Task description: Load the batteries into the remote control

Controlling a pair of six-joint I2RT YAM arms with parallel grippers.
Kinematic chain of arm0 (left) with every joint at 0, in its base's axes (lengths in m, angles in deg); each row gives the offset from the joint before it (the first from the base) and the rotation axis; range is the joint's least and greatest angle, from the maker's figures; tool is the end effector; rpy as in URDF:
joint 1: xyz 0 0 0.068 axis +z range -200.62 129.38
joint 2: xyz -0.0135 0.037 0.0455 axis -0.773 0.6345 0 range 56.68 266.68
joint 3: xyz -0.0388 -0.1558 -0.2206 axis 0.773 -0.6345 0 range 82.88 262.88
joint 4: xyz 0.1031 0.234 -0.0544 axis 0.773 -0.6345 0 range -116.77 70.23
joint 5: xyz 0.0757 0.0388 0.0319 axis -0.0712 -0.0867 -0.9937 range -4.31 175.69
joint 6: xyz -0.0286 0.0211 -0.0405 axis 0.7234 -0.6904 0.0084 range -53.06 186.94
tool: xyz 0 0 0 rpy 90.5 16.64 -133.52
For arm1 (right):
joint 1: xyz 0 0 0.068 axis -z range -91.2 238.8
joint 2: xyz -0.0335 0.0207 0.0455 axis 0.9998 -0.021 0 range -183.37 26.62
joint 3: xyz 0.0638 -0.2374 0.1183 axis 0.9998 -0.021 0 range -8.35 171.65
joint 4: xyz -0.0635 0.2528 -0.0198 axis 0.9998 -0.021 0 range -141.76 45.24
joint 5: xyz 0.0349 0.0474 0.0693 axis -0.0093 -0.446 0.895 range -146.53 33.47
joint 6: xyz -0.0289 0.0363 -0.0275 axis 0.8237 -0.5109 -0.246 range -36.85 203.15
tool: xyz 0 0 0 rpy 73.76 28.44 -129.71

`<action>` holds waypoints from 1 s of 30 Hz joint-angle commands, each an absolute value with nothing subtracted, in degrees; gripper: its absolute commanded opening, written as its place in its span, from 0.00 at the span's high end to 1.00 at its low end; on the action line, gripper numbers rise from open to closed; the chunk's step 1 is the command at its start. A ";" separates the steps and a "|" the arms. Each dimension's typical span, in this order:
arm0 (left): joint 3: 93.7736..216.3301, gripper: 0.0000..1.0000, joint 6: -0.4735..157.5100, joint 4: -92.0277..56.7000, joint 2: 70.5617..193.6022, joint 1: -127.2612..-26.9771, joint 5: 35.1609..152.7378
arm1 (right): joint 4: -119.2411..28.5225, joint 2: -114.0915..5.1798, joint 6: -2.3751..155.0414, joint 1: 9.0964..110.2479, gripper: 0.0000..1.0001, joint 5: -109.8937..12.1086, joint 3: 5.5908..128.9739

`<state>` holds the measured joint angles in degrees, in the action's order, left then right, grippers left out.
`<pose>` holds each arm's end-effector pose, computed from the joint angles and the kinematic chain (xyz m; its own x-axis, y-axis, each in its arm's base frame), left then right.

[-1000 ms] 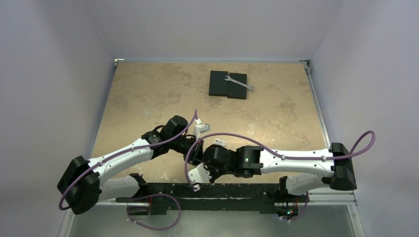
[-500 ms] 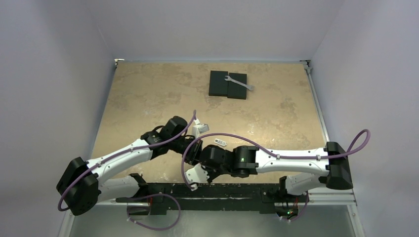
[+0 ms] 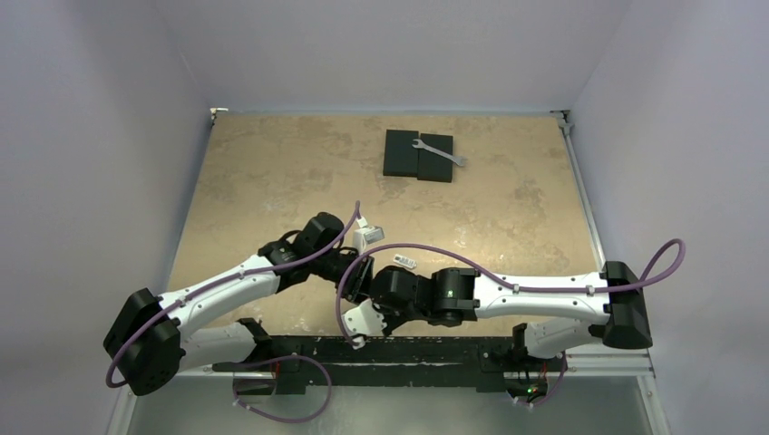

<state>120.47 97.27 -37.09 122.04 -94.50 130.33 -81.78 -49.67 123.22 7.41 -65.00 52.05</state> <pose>0.1446 -0.1739 0.2221 -0.8703 0.3384 -0.3579 0.4764 0.3939 -0.7860 0.0464 0.2714 0.2736 0.5295 -0.7554 -0.3860 -0.8151 -0.3271 -0.4781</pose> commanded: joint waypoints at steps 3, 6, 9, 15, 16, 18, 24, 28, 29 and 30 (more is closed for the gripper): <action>122.39 0.71 95.68 -35.55 120.22 -94.22 130.15 | -83.08 -47.33 122.05 7.09 1.00 -65.11 50.92; 122.66 0.68 95.63 -36.36 119.21 -94.24 128.41 | -83.29 -46.82 121.47 7.10 1.00 -65.02 50.71; 123.15 0.66 95.51 -37.96 117.94 -94.27 125.14 | -84.13 -46.51 120.07 7.14 1.00 -65.23 51.15; 124.21 0.64 96.63 -42.66 113.75 -94.22 110.47 | -86.02 -45.89 114.11 7.13 1.00 -66.36 52.33; 124.53 0.64 97.09 -43.80 113.12 -94.21 107.13 | -86.47 -45.88 112.80 7.14 1.00 -66.54 52.83; 125.15 0.64 98.27 -45.85 111.96 -94.23 101.30 | -87.21 -45.89 108.86 7.15 1.00 -67.03 53.94; 124.97 0.64 101.46 -47.46 109.43 -94.27 92.94 | -88.28 -45.85 100.16 7.15 1.00 -68.21 56.09; 124.13 0.64 103.29 -46.10 108.80 -94.25 91.84 | -89.53 -47.30 96.13 7.17 1.00 -67.53 57.66; 123.96 0.65 103.68 -45.80 108.80 -94.22 91.53 | -89.49 -47.74 95.41 7.23 1.00 -67.83 57.67; 123.75 0.65 104.05 -45.60 108.80 -94.29 91.23 | -89.26 -48.12 94.72 7.28 1.00 -68.11 57.47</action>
<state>123.13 101.20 -46.82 109.69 -94.50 95.16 -88.40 -47.26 100.71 7.41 -66.55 54.98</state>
